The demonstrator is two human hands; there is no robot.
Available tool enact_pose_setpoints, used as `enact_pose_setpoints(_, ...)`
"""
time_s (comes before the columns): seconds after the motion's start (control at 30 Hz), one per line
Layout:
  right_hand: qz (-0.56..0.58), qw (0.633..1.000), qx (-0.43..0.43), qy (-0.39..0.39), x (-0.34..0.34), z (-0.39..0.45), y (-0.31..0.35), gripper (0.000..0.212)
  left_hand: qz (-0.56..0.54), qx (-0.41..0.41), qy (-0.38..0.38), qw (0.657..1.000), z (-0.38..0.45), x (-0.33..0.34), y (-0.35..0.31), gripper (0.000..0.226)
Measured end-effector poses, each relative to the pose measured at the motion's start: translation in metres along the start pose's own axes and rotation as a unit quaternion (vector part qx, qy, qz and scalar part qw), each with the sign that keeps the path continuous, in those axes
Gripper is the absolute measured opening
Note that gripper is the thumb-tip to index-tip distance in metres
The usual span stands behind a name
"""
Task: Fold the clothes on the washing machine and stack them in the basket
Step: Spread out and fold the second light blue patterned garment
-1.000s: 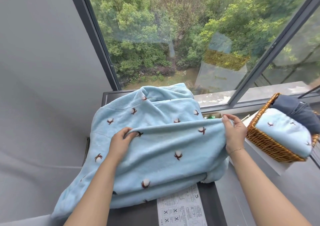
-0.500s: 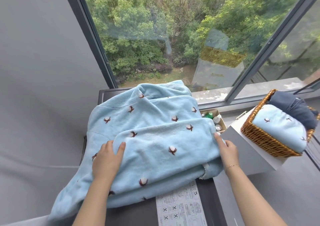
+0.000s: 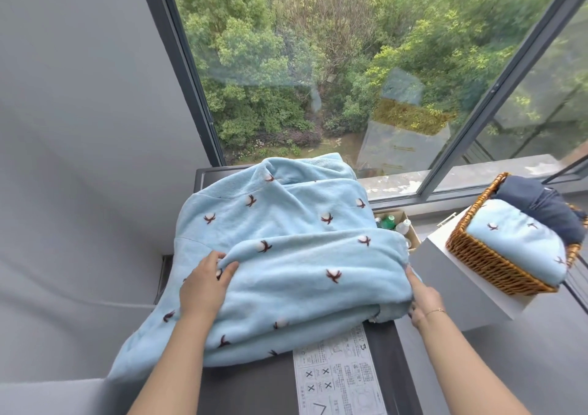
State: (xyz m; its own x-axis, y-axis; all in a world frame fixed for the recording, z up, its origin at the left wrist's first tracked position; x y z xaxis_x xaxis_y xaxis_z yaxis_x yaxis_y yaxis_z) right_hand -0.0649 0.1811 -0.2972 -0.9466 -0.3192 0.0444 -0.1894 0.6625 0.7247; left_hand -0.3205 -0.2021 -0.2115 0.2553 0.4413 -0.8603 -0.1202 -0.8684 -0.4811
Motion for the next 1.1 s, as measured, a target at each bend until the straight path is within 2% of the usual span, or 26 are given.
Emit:
enact_pose_setpoints(0.03, -0.009, 1.000, 0.020, 0.013, 0.000, 0.000, -0.011, 0.128, 0.013, 0.015, -0.025, 0.999, -0.003, -0.004, -0.001, 0.031)
enact_pose_setpoints(0.07, -0.025, 0.999, 0.038, 0.018, 0.002, -0.009, -0.017, 0.135, 0.031, 0.034, -0.049, 0.998, -0.008, -0.008, -0.004, 0.039)
enact_pose_setpoints(0.1, -0.048, 0.997, 0.052, 0.035, 0.008, -0.020, -0.020, 0.127, 0.042, 0.056, -0.078, 0.994, -0.017, -0.013, -0.009, 0.045)
enact_pose_setpoints(0.17, -0.052, 0.993, 0.076, 0.068, 0.020, -0.040, -0.023, 0.086, 0.031, 0.112, -0.098, 0.988, -0.042, -0.013, -0.020, 0.051)
enact_pose_setpoints(0.23, -0.039, 0.991, 0.094, 0.084, 0.026, -0.045, -0.025, 0.062, 0.030, 0.171, -0.033, 0.984, -0.069, 0.009, -0.030, 0.061)
enact_pose_setpoints(0.3, 0.030, 0.992, 0.072, 0.102, 0.031, -0.043, -0.016, 0.057, 0.108, 0.213, 0.055, 0.970, -0.091, 0.044, -0.034, 0.089)
enact_pose_setpoints(0.37, 0.105, 0.991, 0.041, 0.078, 0.016, -0.004, -0.027, 0.074, 0.193, 0.229, 0.100, 0.949, -0.097, 0.067, -0.031, 0.112)
enact_pose_setpoints(0.43, 0.153, 0.987, 0.000, 0.042, -0.004, 0.039, -0.043, 0.104, 0.211, 0.225, 0.104, 0.946, -0.093, 0.066, -0.031, 0.113)
enact_pose_setpoints(0.47, 0.183, 0.982, -0.008, 0.038, -0.004, 0.033, -0.041, 0.108, 0.204, 0.221, 0.099, 0.949, -0.091, 0.060, -0.032, 0.114)
enact_pose_setpoints(0.53, 0.208, 0.978, -0.025, -0.011, 0.001, -0.015, -0.025, 0.097, 0.176, 0.207, 0.104, 0.957, -0.086, 0.051, -0.029, 0.116)
enact_pose_setpoints(0.57, 0.211, 0.975, -0.042, -0.048, -0.001, -0.050, -0.013, 0.085, 0.158, 0.215, 0.103, 0.958, -0.085, 0.046, -0.029, 0.112)
enact_pose_setpoints(0.63, 0.213, 0.969, -0.060, -0.105, -0.016, -0.064, -0.013, 0.073, 0.121, 0.225, 0.150, 0.955, -0.086, 0.042, -0.030, 0.106)
enact_pose_setpoints(0.7, 0.198, 0.967, -0.084, -0.135, -0.028, -0.072, -0.013, 0.073, 0.081, 0.244, 0.185, 0.948, -0.090, 0.034, -0.035, 0.108)
enact_pose_setpoints(0.83, 0.137, 0.968, -0.088, -0.188, -0.045, -0.086, -0.019, 0.070, 0.032, 0.272, 0.174, 0.946, -0.095, 0.016, -0.034, 0.104)
enact_pose_setpoints(0.93, 0.088, 0.977, -0.085, -0.173, -0.038, -0.089, -0.010, 0.063, -0.034, 0.248, 0.152, 0.956, -0.092, -0.001, -0.037, 0.070)
enact_pose_setpoints(1.1, 0.037, 0.975, -0.187, -0.114, 0.007, -0.089, 0.061, 0.048, -0.073, 0.168, 0.175, 0.967, -0.063, -0.023, -0.041, 0.022)
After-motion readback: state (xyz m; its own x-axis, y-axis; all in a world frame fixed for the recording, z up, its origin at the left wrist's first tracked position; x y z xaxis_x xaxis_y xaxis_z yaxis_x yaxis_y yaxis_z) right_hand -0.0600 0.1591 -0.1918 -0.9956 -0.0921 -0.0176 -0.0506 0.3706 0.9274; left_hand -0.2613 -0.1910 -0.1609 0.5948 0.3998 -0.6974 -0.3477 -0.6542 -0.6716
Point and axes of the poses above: each hand's wrist, its own z-axis towards the middle knuckle, its own x-axis out of the palm, y = z × x, the point moved 9 cm from there along z, towards the middle knuckle, and after that the axes turned 3 degrees about y, right-handed, at the moved point
